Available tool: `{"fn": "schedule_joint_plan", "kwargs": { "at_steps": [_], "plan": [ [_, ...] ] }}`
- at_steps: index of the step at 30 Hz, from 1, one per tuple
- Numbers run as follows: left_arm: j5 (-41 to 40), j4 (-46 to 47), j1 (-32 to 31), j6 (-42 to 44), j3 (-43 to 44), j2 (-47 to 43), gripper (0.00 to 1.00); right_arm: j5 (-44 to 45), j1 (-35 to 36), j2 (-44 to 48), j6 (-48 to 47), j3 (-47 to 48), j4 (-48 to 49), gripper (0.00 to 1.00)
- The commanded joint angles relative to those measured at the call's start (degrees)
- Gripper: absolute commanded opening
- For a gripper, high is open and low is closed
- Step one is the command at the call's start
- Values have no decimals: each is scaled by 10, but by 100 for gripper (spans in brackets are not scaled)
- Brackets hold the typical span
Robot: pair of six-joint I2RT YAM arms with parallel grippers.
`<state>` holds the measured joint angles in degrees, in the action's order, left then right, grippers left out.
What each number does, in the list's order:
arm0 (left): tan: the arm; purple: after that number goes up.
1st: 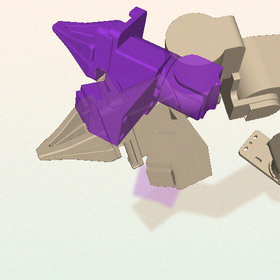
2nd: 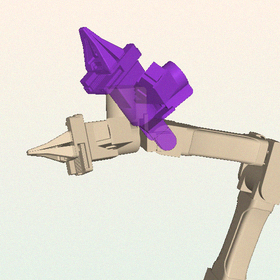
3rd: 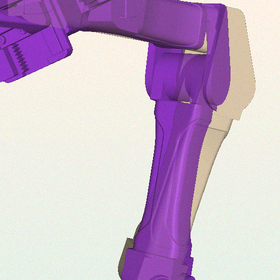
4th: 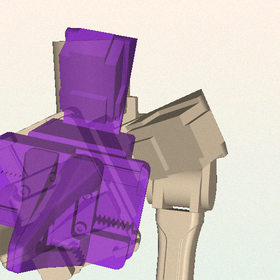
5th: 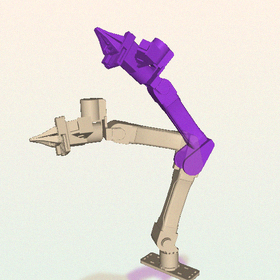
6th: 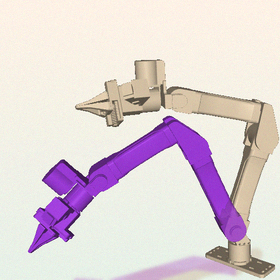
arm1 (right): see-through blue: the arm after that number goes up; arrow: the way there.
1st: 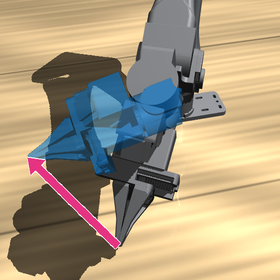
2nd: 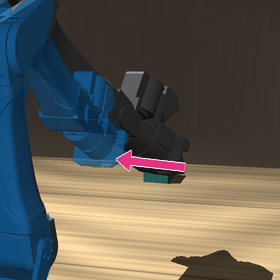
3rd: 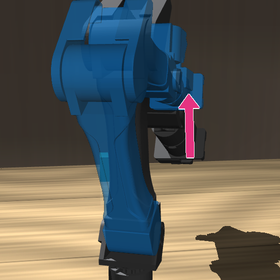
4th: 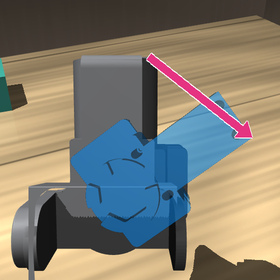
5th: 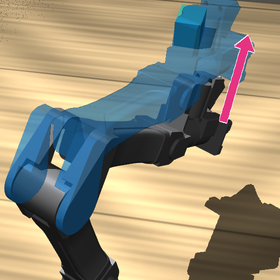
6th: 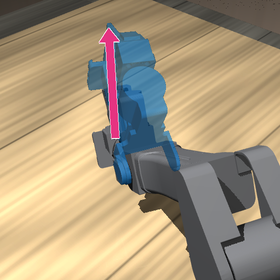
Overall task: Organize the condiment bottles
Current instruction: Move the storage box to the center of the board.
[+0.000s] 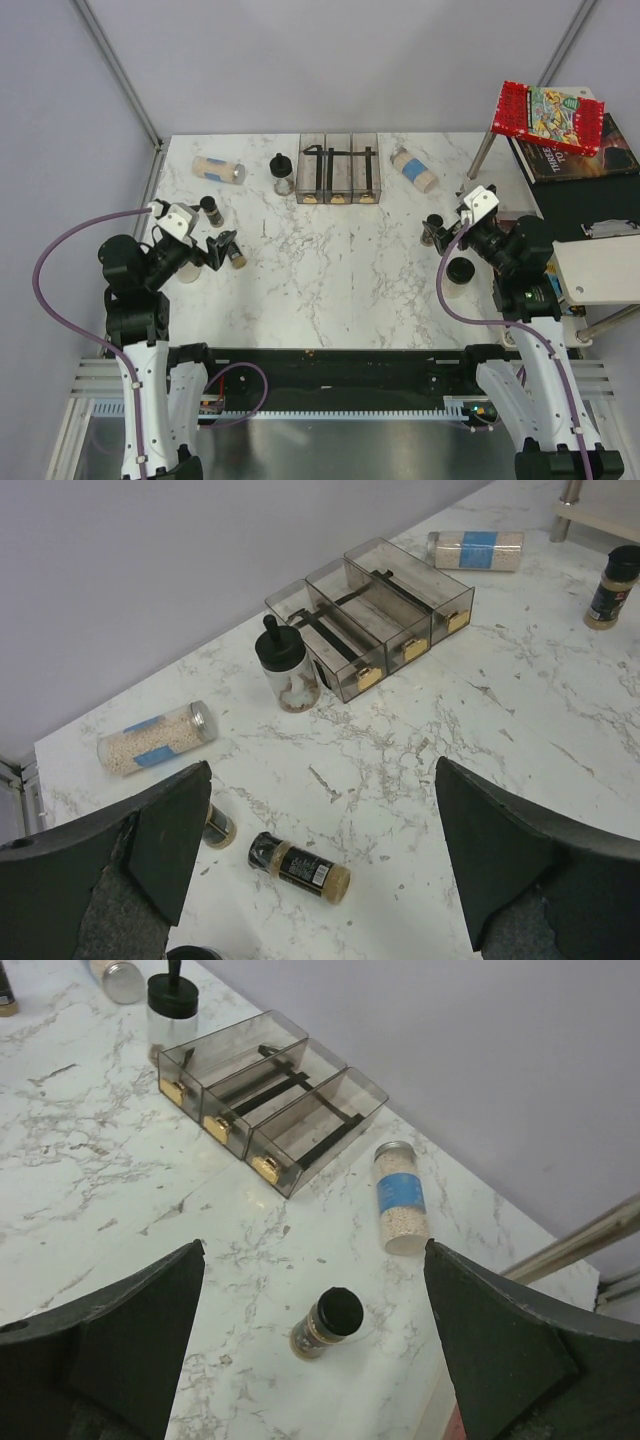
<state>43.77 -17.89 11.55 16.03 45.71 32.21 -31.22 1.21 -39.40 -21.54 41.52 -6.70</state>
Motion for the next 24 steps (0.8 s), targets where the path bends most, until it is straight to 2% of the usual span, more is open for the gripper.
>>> {"fn": "schedule_joint_plan", "kwargs": {
  "at_steps": [1, 7, 10, 14, 20, 24],
  "plan": [
    [6, -6, 4, 8, 24, 8, 100, -49, -2, -28, 23, 45, -4, 98],
    [-70, 6, 3, 9, 13, 22, 99, -59, 9, -220, 24, 223, -143, 98],
    [-104, 54, 3, -5, -32, 20, 100, -38, 15, -294, 31, 278, -138, 98],
    [-101, 93, 3, -27, -64, 36, 99, -8, 60, -415, 54, 355, -118, 98],
    [-73, 74, 4, 0, -82, 50, 100, 82, 154, -577, 20, 470, -118, 98],
    [-53, 75, 4, 12, -93, 65, 100, 132, 176, -673, 56, 559, -102, 98]
  ]
}}
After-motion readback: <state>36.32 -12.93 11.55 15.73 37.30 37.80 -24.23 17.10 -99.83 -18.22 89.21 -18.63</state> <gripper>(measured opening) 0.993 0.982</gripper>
